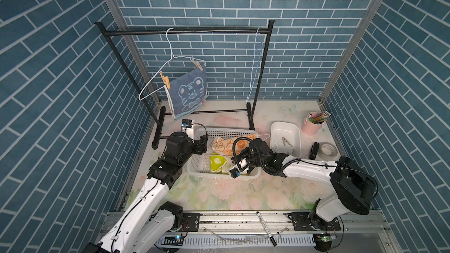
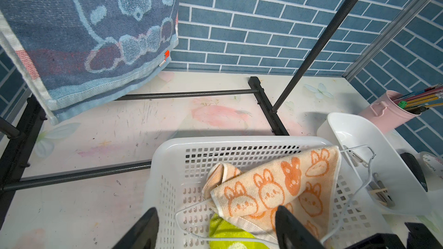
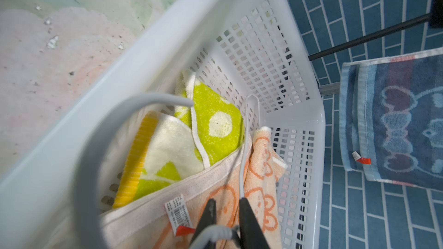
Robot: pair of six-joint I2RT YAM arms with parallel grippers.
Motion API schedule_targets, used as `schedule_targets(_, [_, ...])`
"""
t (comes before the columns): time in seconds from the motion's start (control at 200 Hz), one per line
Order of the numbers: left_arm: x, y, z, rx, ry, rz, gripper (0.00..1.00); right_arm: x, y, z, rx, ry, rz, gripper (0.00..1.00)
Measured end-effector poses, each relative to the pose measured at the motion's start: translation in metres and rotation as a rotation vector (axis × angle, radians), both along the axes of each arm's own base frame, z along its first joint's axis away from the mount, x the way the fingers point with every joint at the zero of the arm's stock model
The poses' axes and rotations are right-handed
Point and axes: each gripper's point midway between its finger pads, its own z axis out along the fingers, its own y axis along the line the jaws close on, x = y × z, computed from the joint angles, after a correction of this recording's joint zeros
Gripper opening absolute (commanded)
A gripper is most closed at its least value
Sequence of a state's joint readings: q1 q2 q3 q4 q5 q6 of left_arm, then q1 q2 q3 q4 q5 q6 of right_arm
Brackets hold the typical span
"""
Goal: Remove the clothespins securing towels to the hanger
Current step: Pick up the hanger from the basket.
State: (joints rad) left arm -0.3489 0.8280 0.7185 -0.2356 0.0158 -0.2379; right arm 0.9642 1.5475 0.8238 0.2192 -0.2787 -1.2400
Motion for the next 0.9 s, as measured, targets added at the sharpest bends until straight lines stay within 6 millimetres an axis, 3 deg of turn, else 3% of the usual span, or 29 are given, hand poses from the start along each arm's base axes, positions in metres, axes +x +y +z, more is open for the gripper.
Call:
schedule_targets(0.035, [-0.001,0.001,0.0,0.007,0.001,0.0,0.77,0.002,0.001,0.005,0.014,-0.015,-0.002,0.0])
schedule_targets(0.22, [-0.008,0.008,0.0,0.052,-0.001,0.008,0.77,0.006,0.002,0.033,0.077,-0.021,-0.045,0.0])
schedule_targets(0.335, [-0.013,0.013,0.01,0.063,-0.037,0.018,0.77,0.009,-0.002,0.042,0.095,0.029,-0.107,0.0])
schedule_targets(0.58, [-0.02,0.018,0.031,0.043,-0.098,0.029,0.77,0.044,-0.004,0.086,0.191,0.149,-0.392,0.0])
schedule_targets(0.725, [-0.022,0.014,0.027,0.017,-0.072,0.02,0.76,0.058,-0.007,0.117,0.269,0.263,-0.524,0.0])
schedule_targets(0.9, [-0.016,0.0,0.015,-0.078,-0.021,-0.009,0.75,0.065,-0.017,0.139,0.33,0.415,-0.642,0.0])
